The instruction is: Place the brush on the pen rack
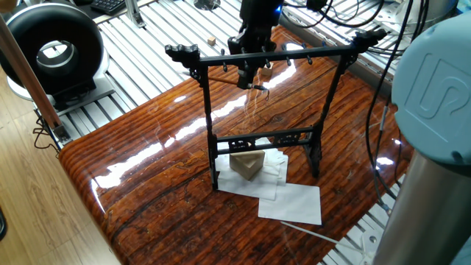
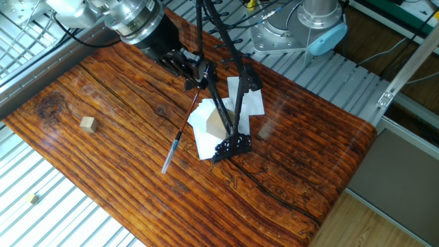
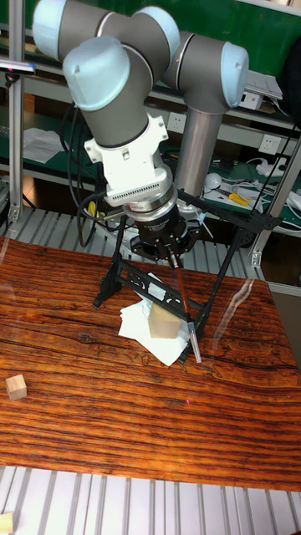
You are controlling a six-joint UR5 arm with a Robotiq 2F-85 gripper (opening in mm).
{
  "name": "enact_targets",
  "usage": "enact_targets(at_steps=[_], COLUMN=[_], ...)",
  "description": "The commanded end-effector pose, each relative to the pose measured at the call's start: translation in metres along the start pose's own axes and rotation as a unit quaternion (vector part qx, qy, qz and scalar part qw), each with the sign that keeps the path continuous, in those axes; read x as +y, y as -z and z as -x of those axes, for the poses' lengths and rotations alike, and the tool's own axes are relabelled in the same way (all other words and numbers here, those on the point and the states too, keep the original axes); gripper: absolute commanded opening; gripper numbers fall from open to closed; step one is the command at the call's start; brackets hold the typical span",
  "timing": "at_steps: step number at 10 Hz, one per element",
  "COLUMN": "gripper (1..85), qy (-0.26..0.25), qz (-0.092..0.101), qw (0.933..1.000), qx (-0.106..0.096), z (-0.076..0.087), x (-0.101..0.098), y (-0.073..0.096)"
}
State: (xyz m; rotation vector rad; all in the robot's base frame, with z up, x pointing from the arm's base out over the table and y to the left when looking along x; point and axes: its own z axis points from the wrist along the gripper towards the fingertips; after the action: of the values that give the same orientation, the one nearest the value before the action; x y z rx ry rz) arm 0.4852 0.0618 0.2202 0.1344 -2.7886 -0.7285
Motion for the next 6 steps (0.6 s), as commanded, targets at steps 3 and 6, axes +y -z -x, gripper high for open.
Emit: enact_targets(at_steps=[3, 6], gripper=[1.0, 1.0], qy=[0.009, 0.016], qz=[-0.007, -0.022], qw=[0.9995, 0.9977], qx=[-0.029, -0.063], z=[0.031, 0.077], x=[-0.009, -0.033], y=[-0.005, -0.024])
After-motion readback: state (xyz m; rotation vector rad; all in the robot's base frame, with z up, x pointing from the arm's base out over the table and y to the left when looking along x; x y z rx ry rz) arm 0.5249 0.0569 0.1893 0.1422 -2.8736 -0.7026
